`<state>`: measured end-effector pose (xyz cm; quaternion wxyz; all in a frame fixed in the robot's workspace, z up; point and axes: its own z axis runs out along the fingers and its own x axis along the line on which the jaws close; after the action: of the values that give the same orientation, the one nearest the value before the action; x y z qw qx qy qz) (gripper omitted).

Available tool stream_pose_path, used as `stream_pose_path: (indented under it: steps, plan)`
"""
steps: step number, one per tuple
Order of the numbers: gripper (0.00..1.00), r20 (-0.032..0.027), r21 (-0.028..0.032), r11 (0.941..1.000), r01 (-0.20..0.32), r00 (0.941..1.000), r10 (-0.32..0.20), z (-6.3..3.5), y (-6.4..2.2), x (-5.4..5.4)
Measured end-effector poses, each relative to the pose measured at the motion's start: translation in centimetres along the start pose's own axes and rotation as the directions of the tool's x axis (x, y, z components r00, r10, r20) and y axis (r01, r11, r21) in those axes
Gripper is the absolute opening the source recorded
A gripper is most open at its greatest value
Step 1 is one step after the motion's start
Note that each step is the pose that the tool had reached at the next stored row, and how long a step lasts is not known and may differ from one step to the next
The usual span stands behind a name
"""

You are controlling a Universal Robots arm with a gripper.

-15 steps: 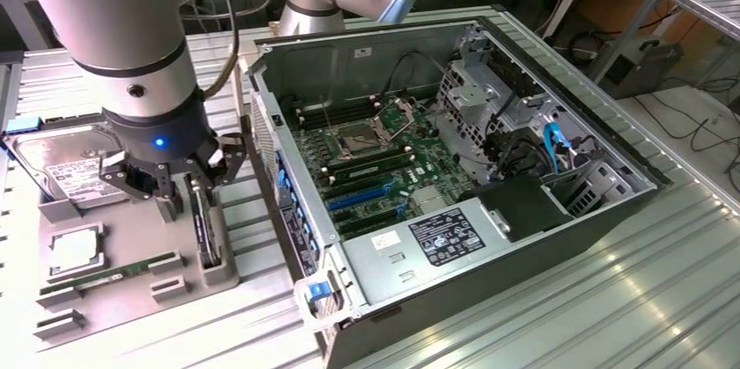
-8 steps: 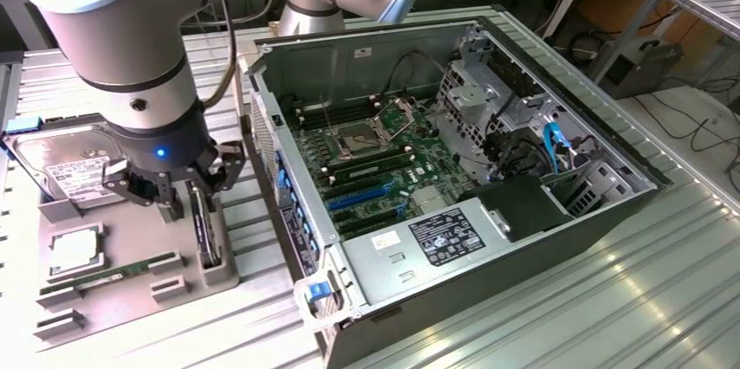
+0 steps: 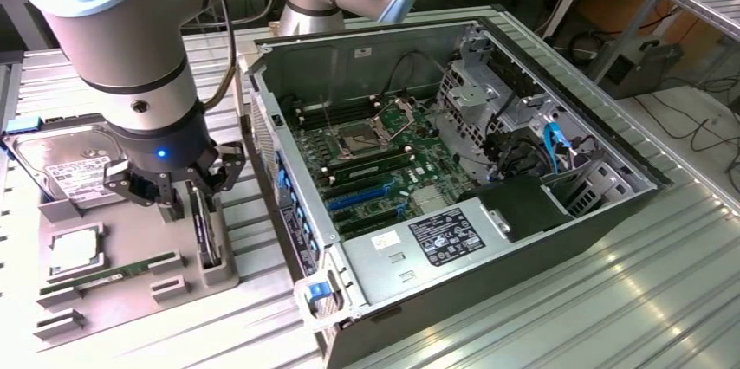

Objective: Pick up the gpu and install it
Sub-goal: 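Pick up the gpu and move the gpu toward the slot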

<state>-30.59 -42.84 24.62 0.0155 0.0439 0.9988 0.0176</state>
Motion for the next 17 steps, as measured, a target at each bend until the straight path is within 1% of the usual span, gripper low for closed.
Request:
stream_pose_path:
  steps: [10,12,14,17]
  plan:
    - [0.42,0.0002,0.0001,1.0,-0.004,1.0,0.004,0.02,0.02,-0.09]
    - [0.41,0.0002,0.0001,1.0,-0.004,1.0,0.004,0.02,0.02,-0.09]
    - [0.28,0.0,0.0002,1.0,-0.004,1.0,0.004,0.02,0.02,-0.09]
    - [0.27,0.0001,0.0002,1.0,-0.004,1.0,0.004,0.02,0.02,-0.09]
